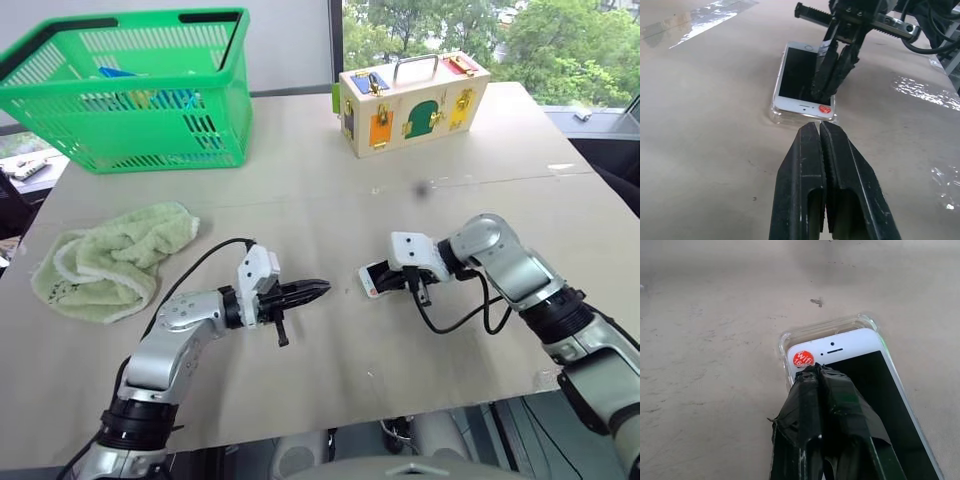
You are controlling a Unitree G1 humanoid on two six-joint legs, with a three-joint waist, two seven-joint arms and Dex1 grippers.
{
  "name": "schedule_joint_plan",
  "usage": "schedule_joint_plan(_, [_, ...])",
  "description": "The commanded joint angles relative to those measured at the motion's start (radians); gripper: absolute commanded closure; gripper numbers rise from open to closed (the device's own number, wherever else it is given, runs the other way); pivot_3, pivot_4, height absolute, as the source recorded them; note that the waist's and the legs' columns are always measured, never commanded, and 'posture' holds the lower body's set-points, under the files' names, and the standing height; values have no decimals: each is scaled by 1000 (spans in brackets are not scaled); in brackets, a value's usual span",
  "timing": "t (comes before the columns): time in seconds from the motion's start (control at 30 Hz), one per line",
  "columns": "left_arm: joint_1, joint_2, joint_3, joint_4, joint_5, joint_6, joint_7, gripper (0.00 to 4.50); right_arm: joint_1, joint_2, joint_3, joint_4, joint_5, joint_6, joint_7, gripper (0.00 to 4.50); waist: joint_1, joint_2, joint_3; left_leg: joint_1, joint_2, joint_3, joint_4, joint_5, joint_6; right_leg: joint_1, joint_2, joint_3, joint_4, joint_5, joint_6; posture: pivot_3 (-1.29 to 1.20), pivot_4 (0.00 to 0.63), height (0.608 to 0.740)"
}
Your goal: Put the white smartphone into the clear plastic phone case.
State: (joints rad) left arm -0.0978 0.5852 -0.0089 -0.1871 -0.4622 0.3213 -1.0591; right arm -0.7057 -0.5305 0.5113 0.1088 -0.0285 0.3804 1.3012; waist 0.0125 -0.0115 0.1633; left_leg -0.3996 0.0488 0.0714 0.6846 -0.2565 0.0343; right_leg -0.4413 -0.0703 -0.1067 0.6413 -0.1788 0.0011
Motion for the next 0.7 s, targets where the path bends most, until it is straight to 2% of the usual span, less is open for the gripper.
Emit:
schedule_joint_plan(0.03, [2,1,9,-44,-17,2,11,4412,55,2,88,100,-55,34,19,4500,0,0,-1,2,1,0,0,0,0,2,0,0,0,0,0,0,150,740])
schedule_joint_plan(0.13, [6,4,6,-51,-17,5,18,4412,66,33,19,69,13,63,1,4500,0,-2,-4,3,4,1,0,-1,-2,2,0,0,0,0,0,0,150,740])
schedule_joint_plan(0.23, [6,2,-11,-54,3,7,33,4412,71,70,-167,-62,168,129,-46,4500,1,-1,-2,2,5,1,0,-1,-1,2,0,-1,0,0,0,0,150,740])
schedule_joint_plan(0.37, [-5,-10,-50,-48,37,12,59,4412,91,8,-268,-218,222,188,-89,4500,1,3,1,-10,4,2,0,0,0,-9,0,0,0,1,0,0,150,740])
schedule_joint_plan(0.53, [-44,-38,-108,-20,78,23,85,4412,127,-106,-341,-319,169,241,-218,4500,3,2,1,-15,-1,1,-1,0,0,-13,0,-1,-2,2,3,0,150,740])
schedule_joint_plan(0.7, [-82,-74,-156,13,122,31,117,4412,199,-204,-328,-316,69,208,-319,4500,2,1,2,-16,-2,1,-1,0,0,-12,0,-1,-4,0,1,0,150,740])
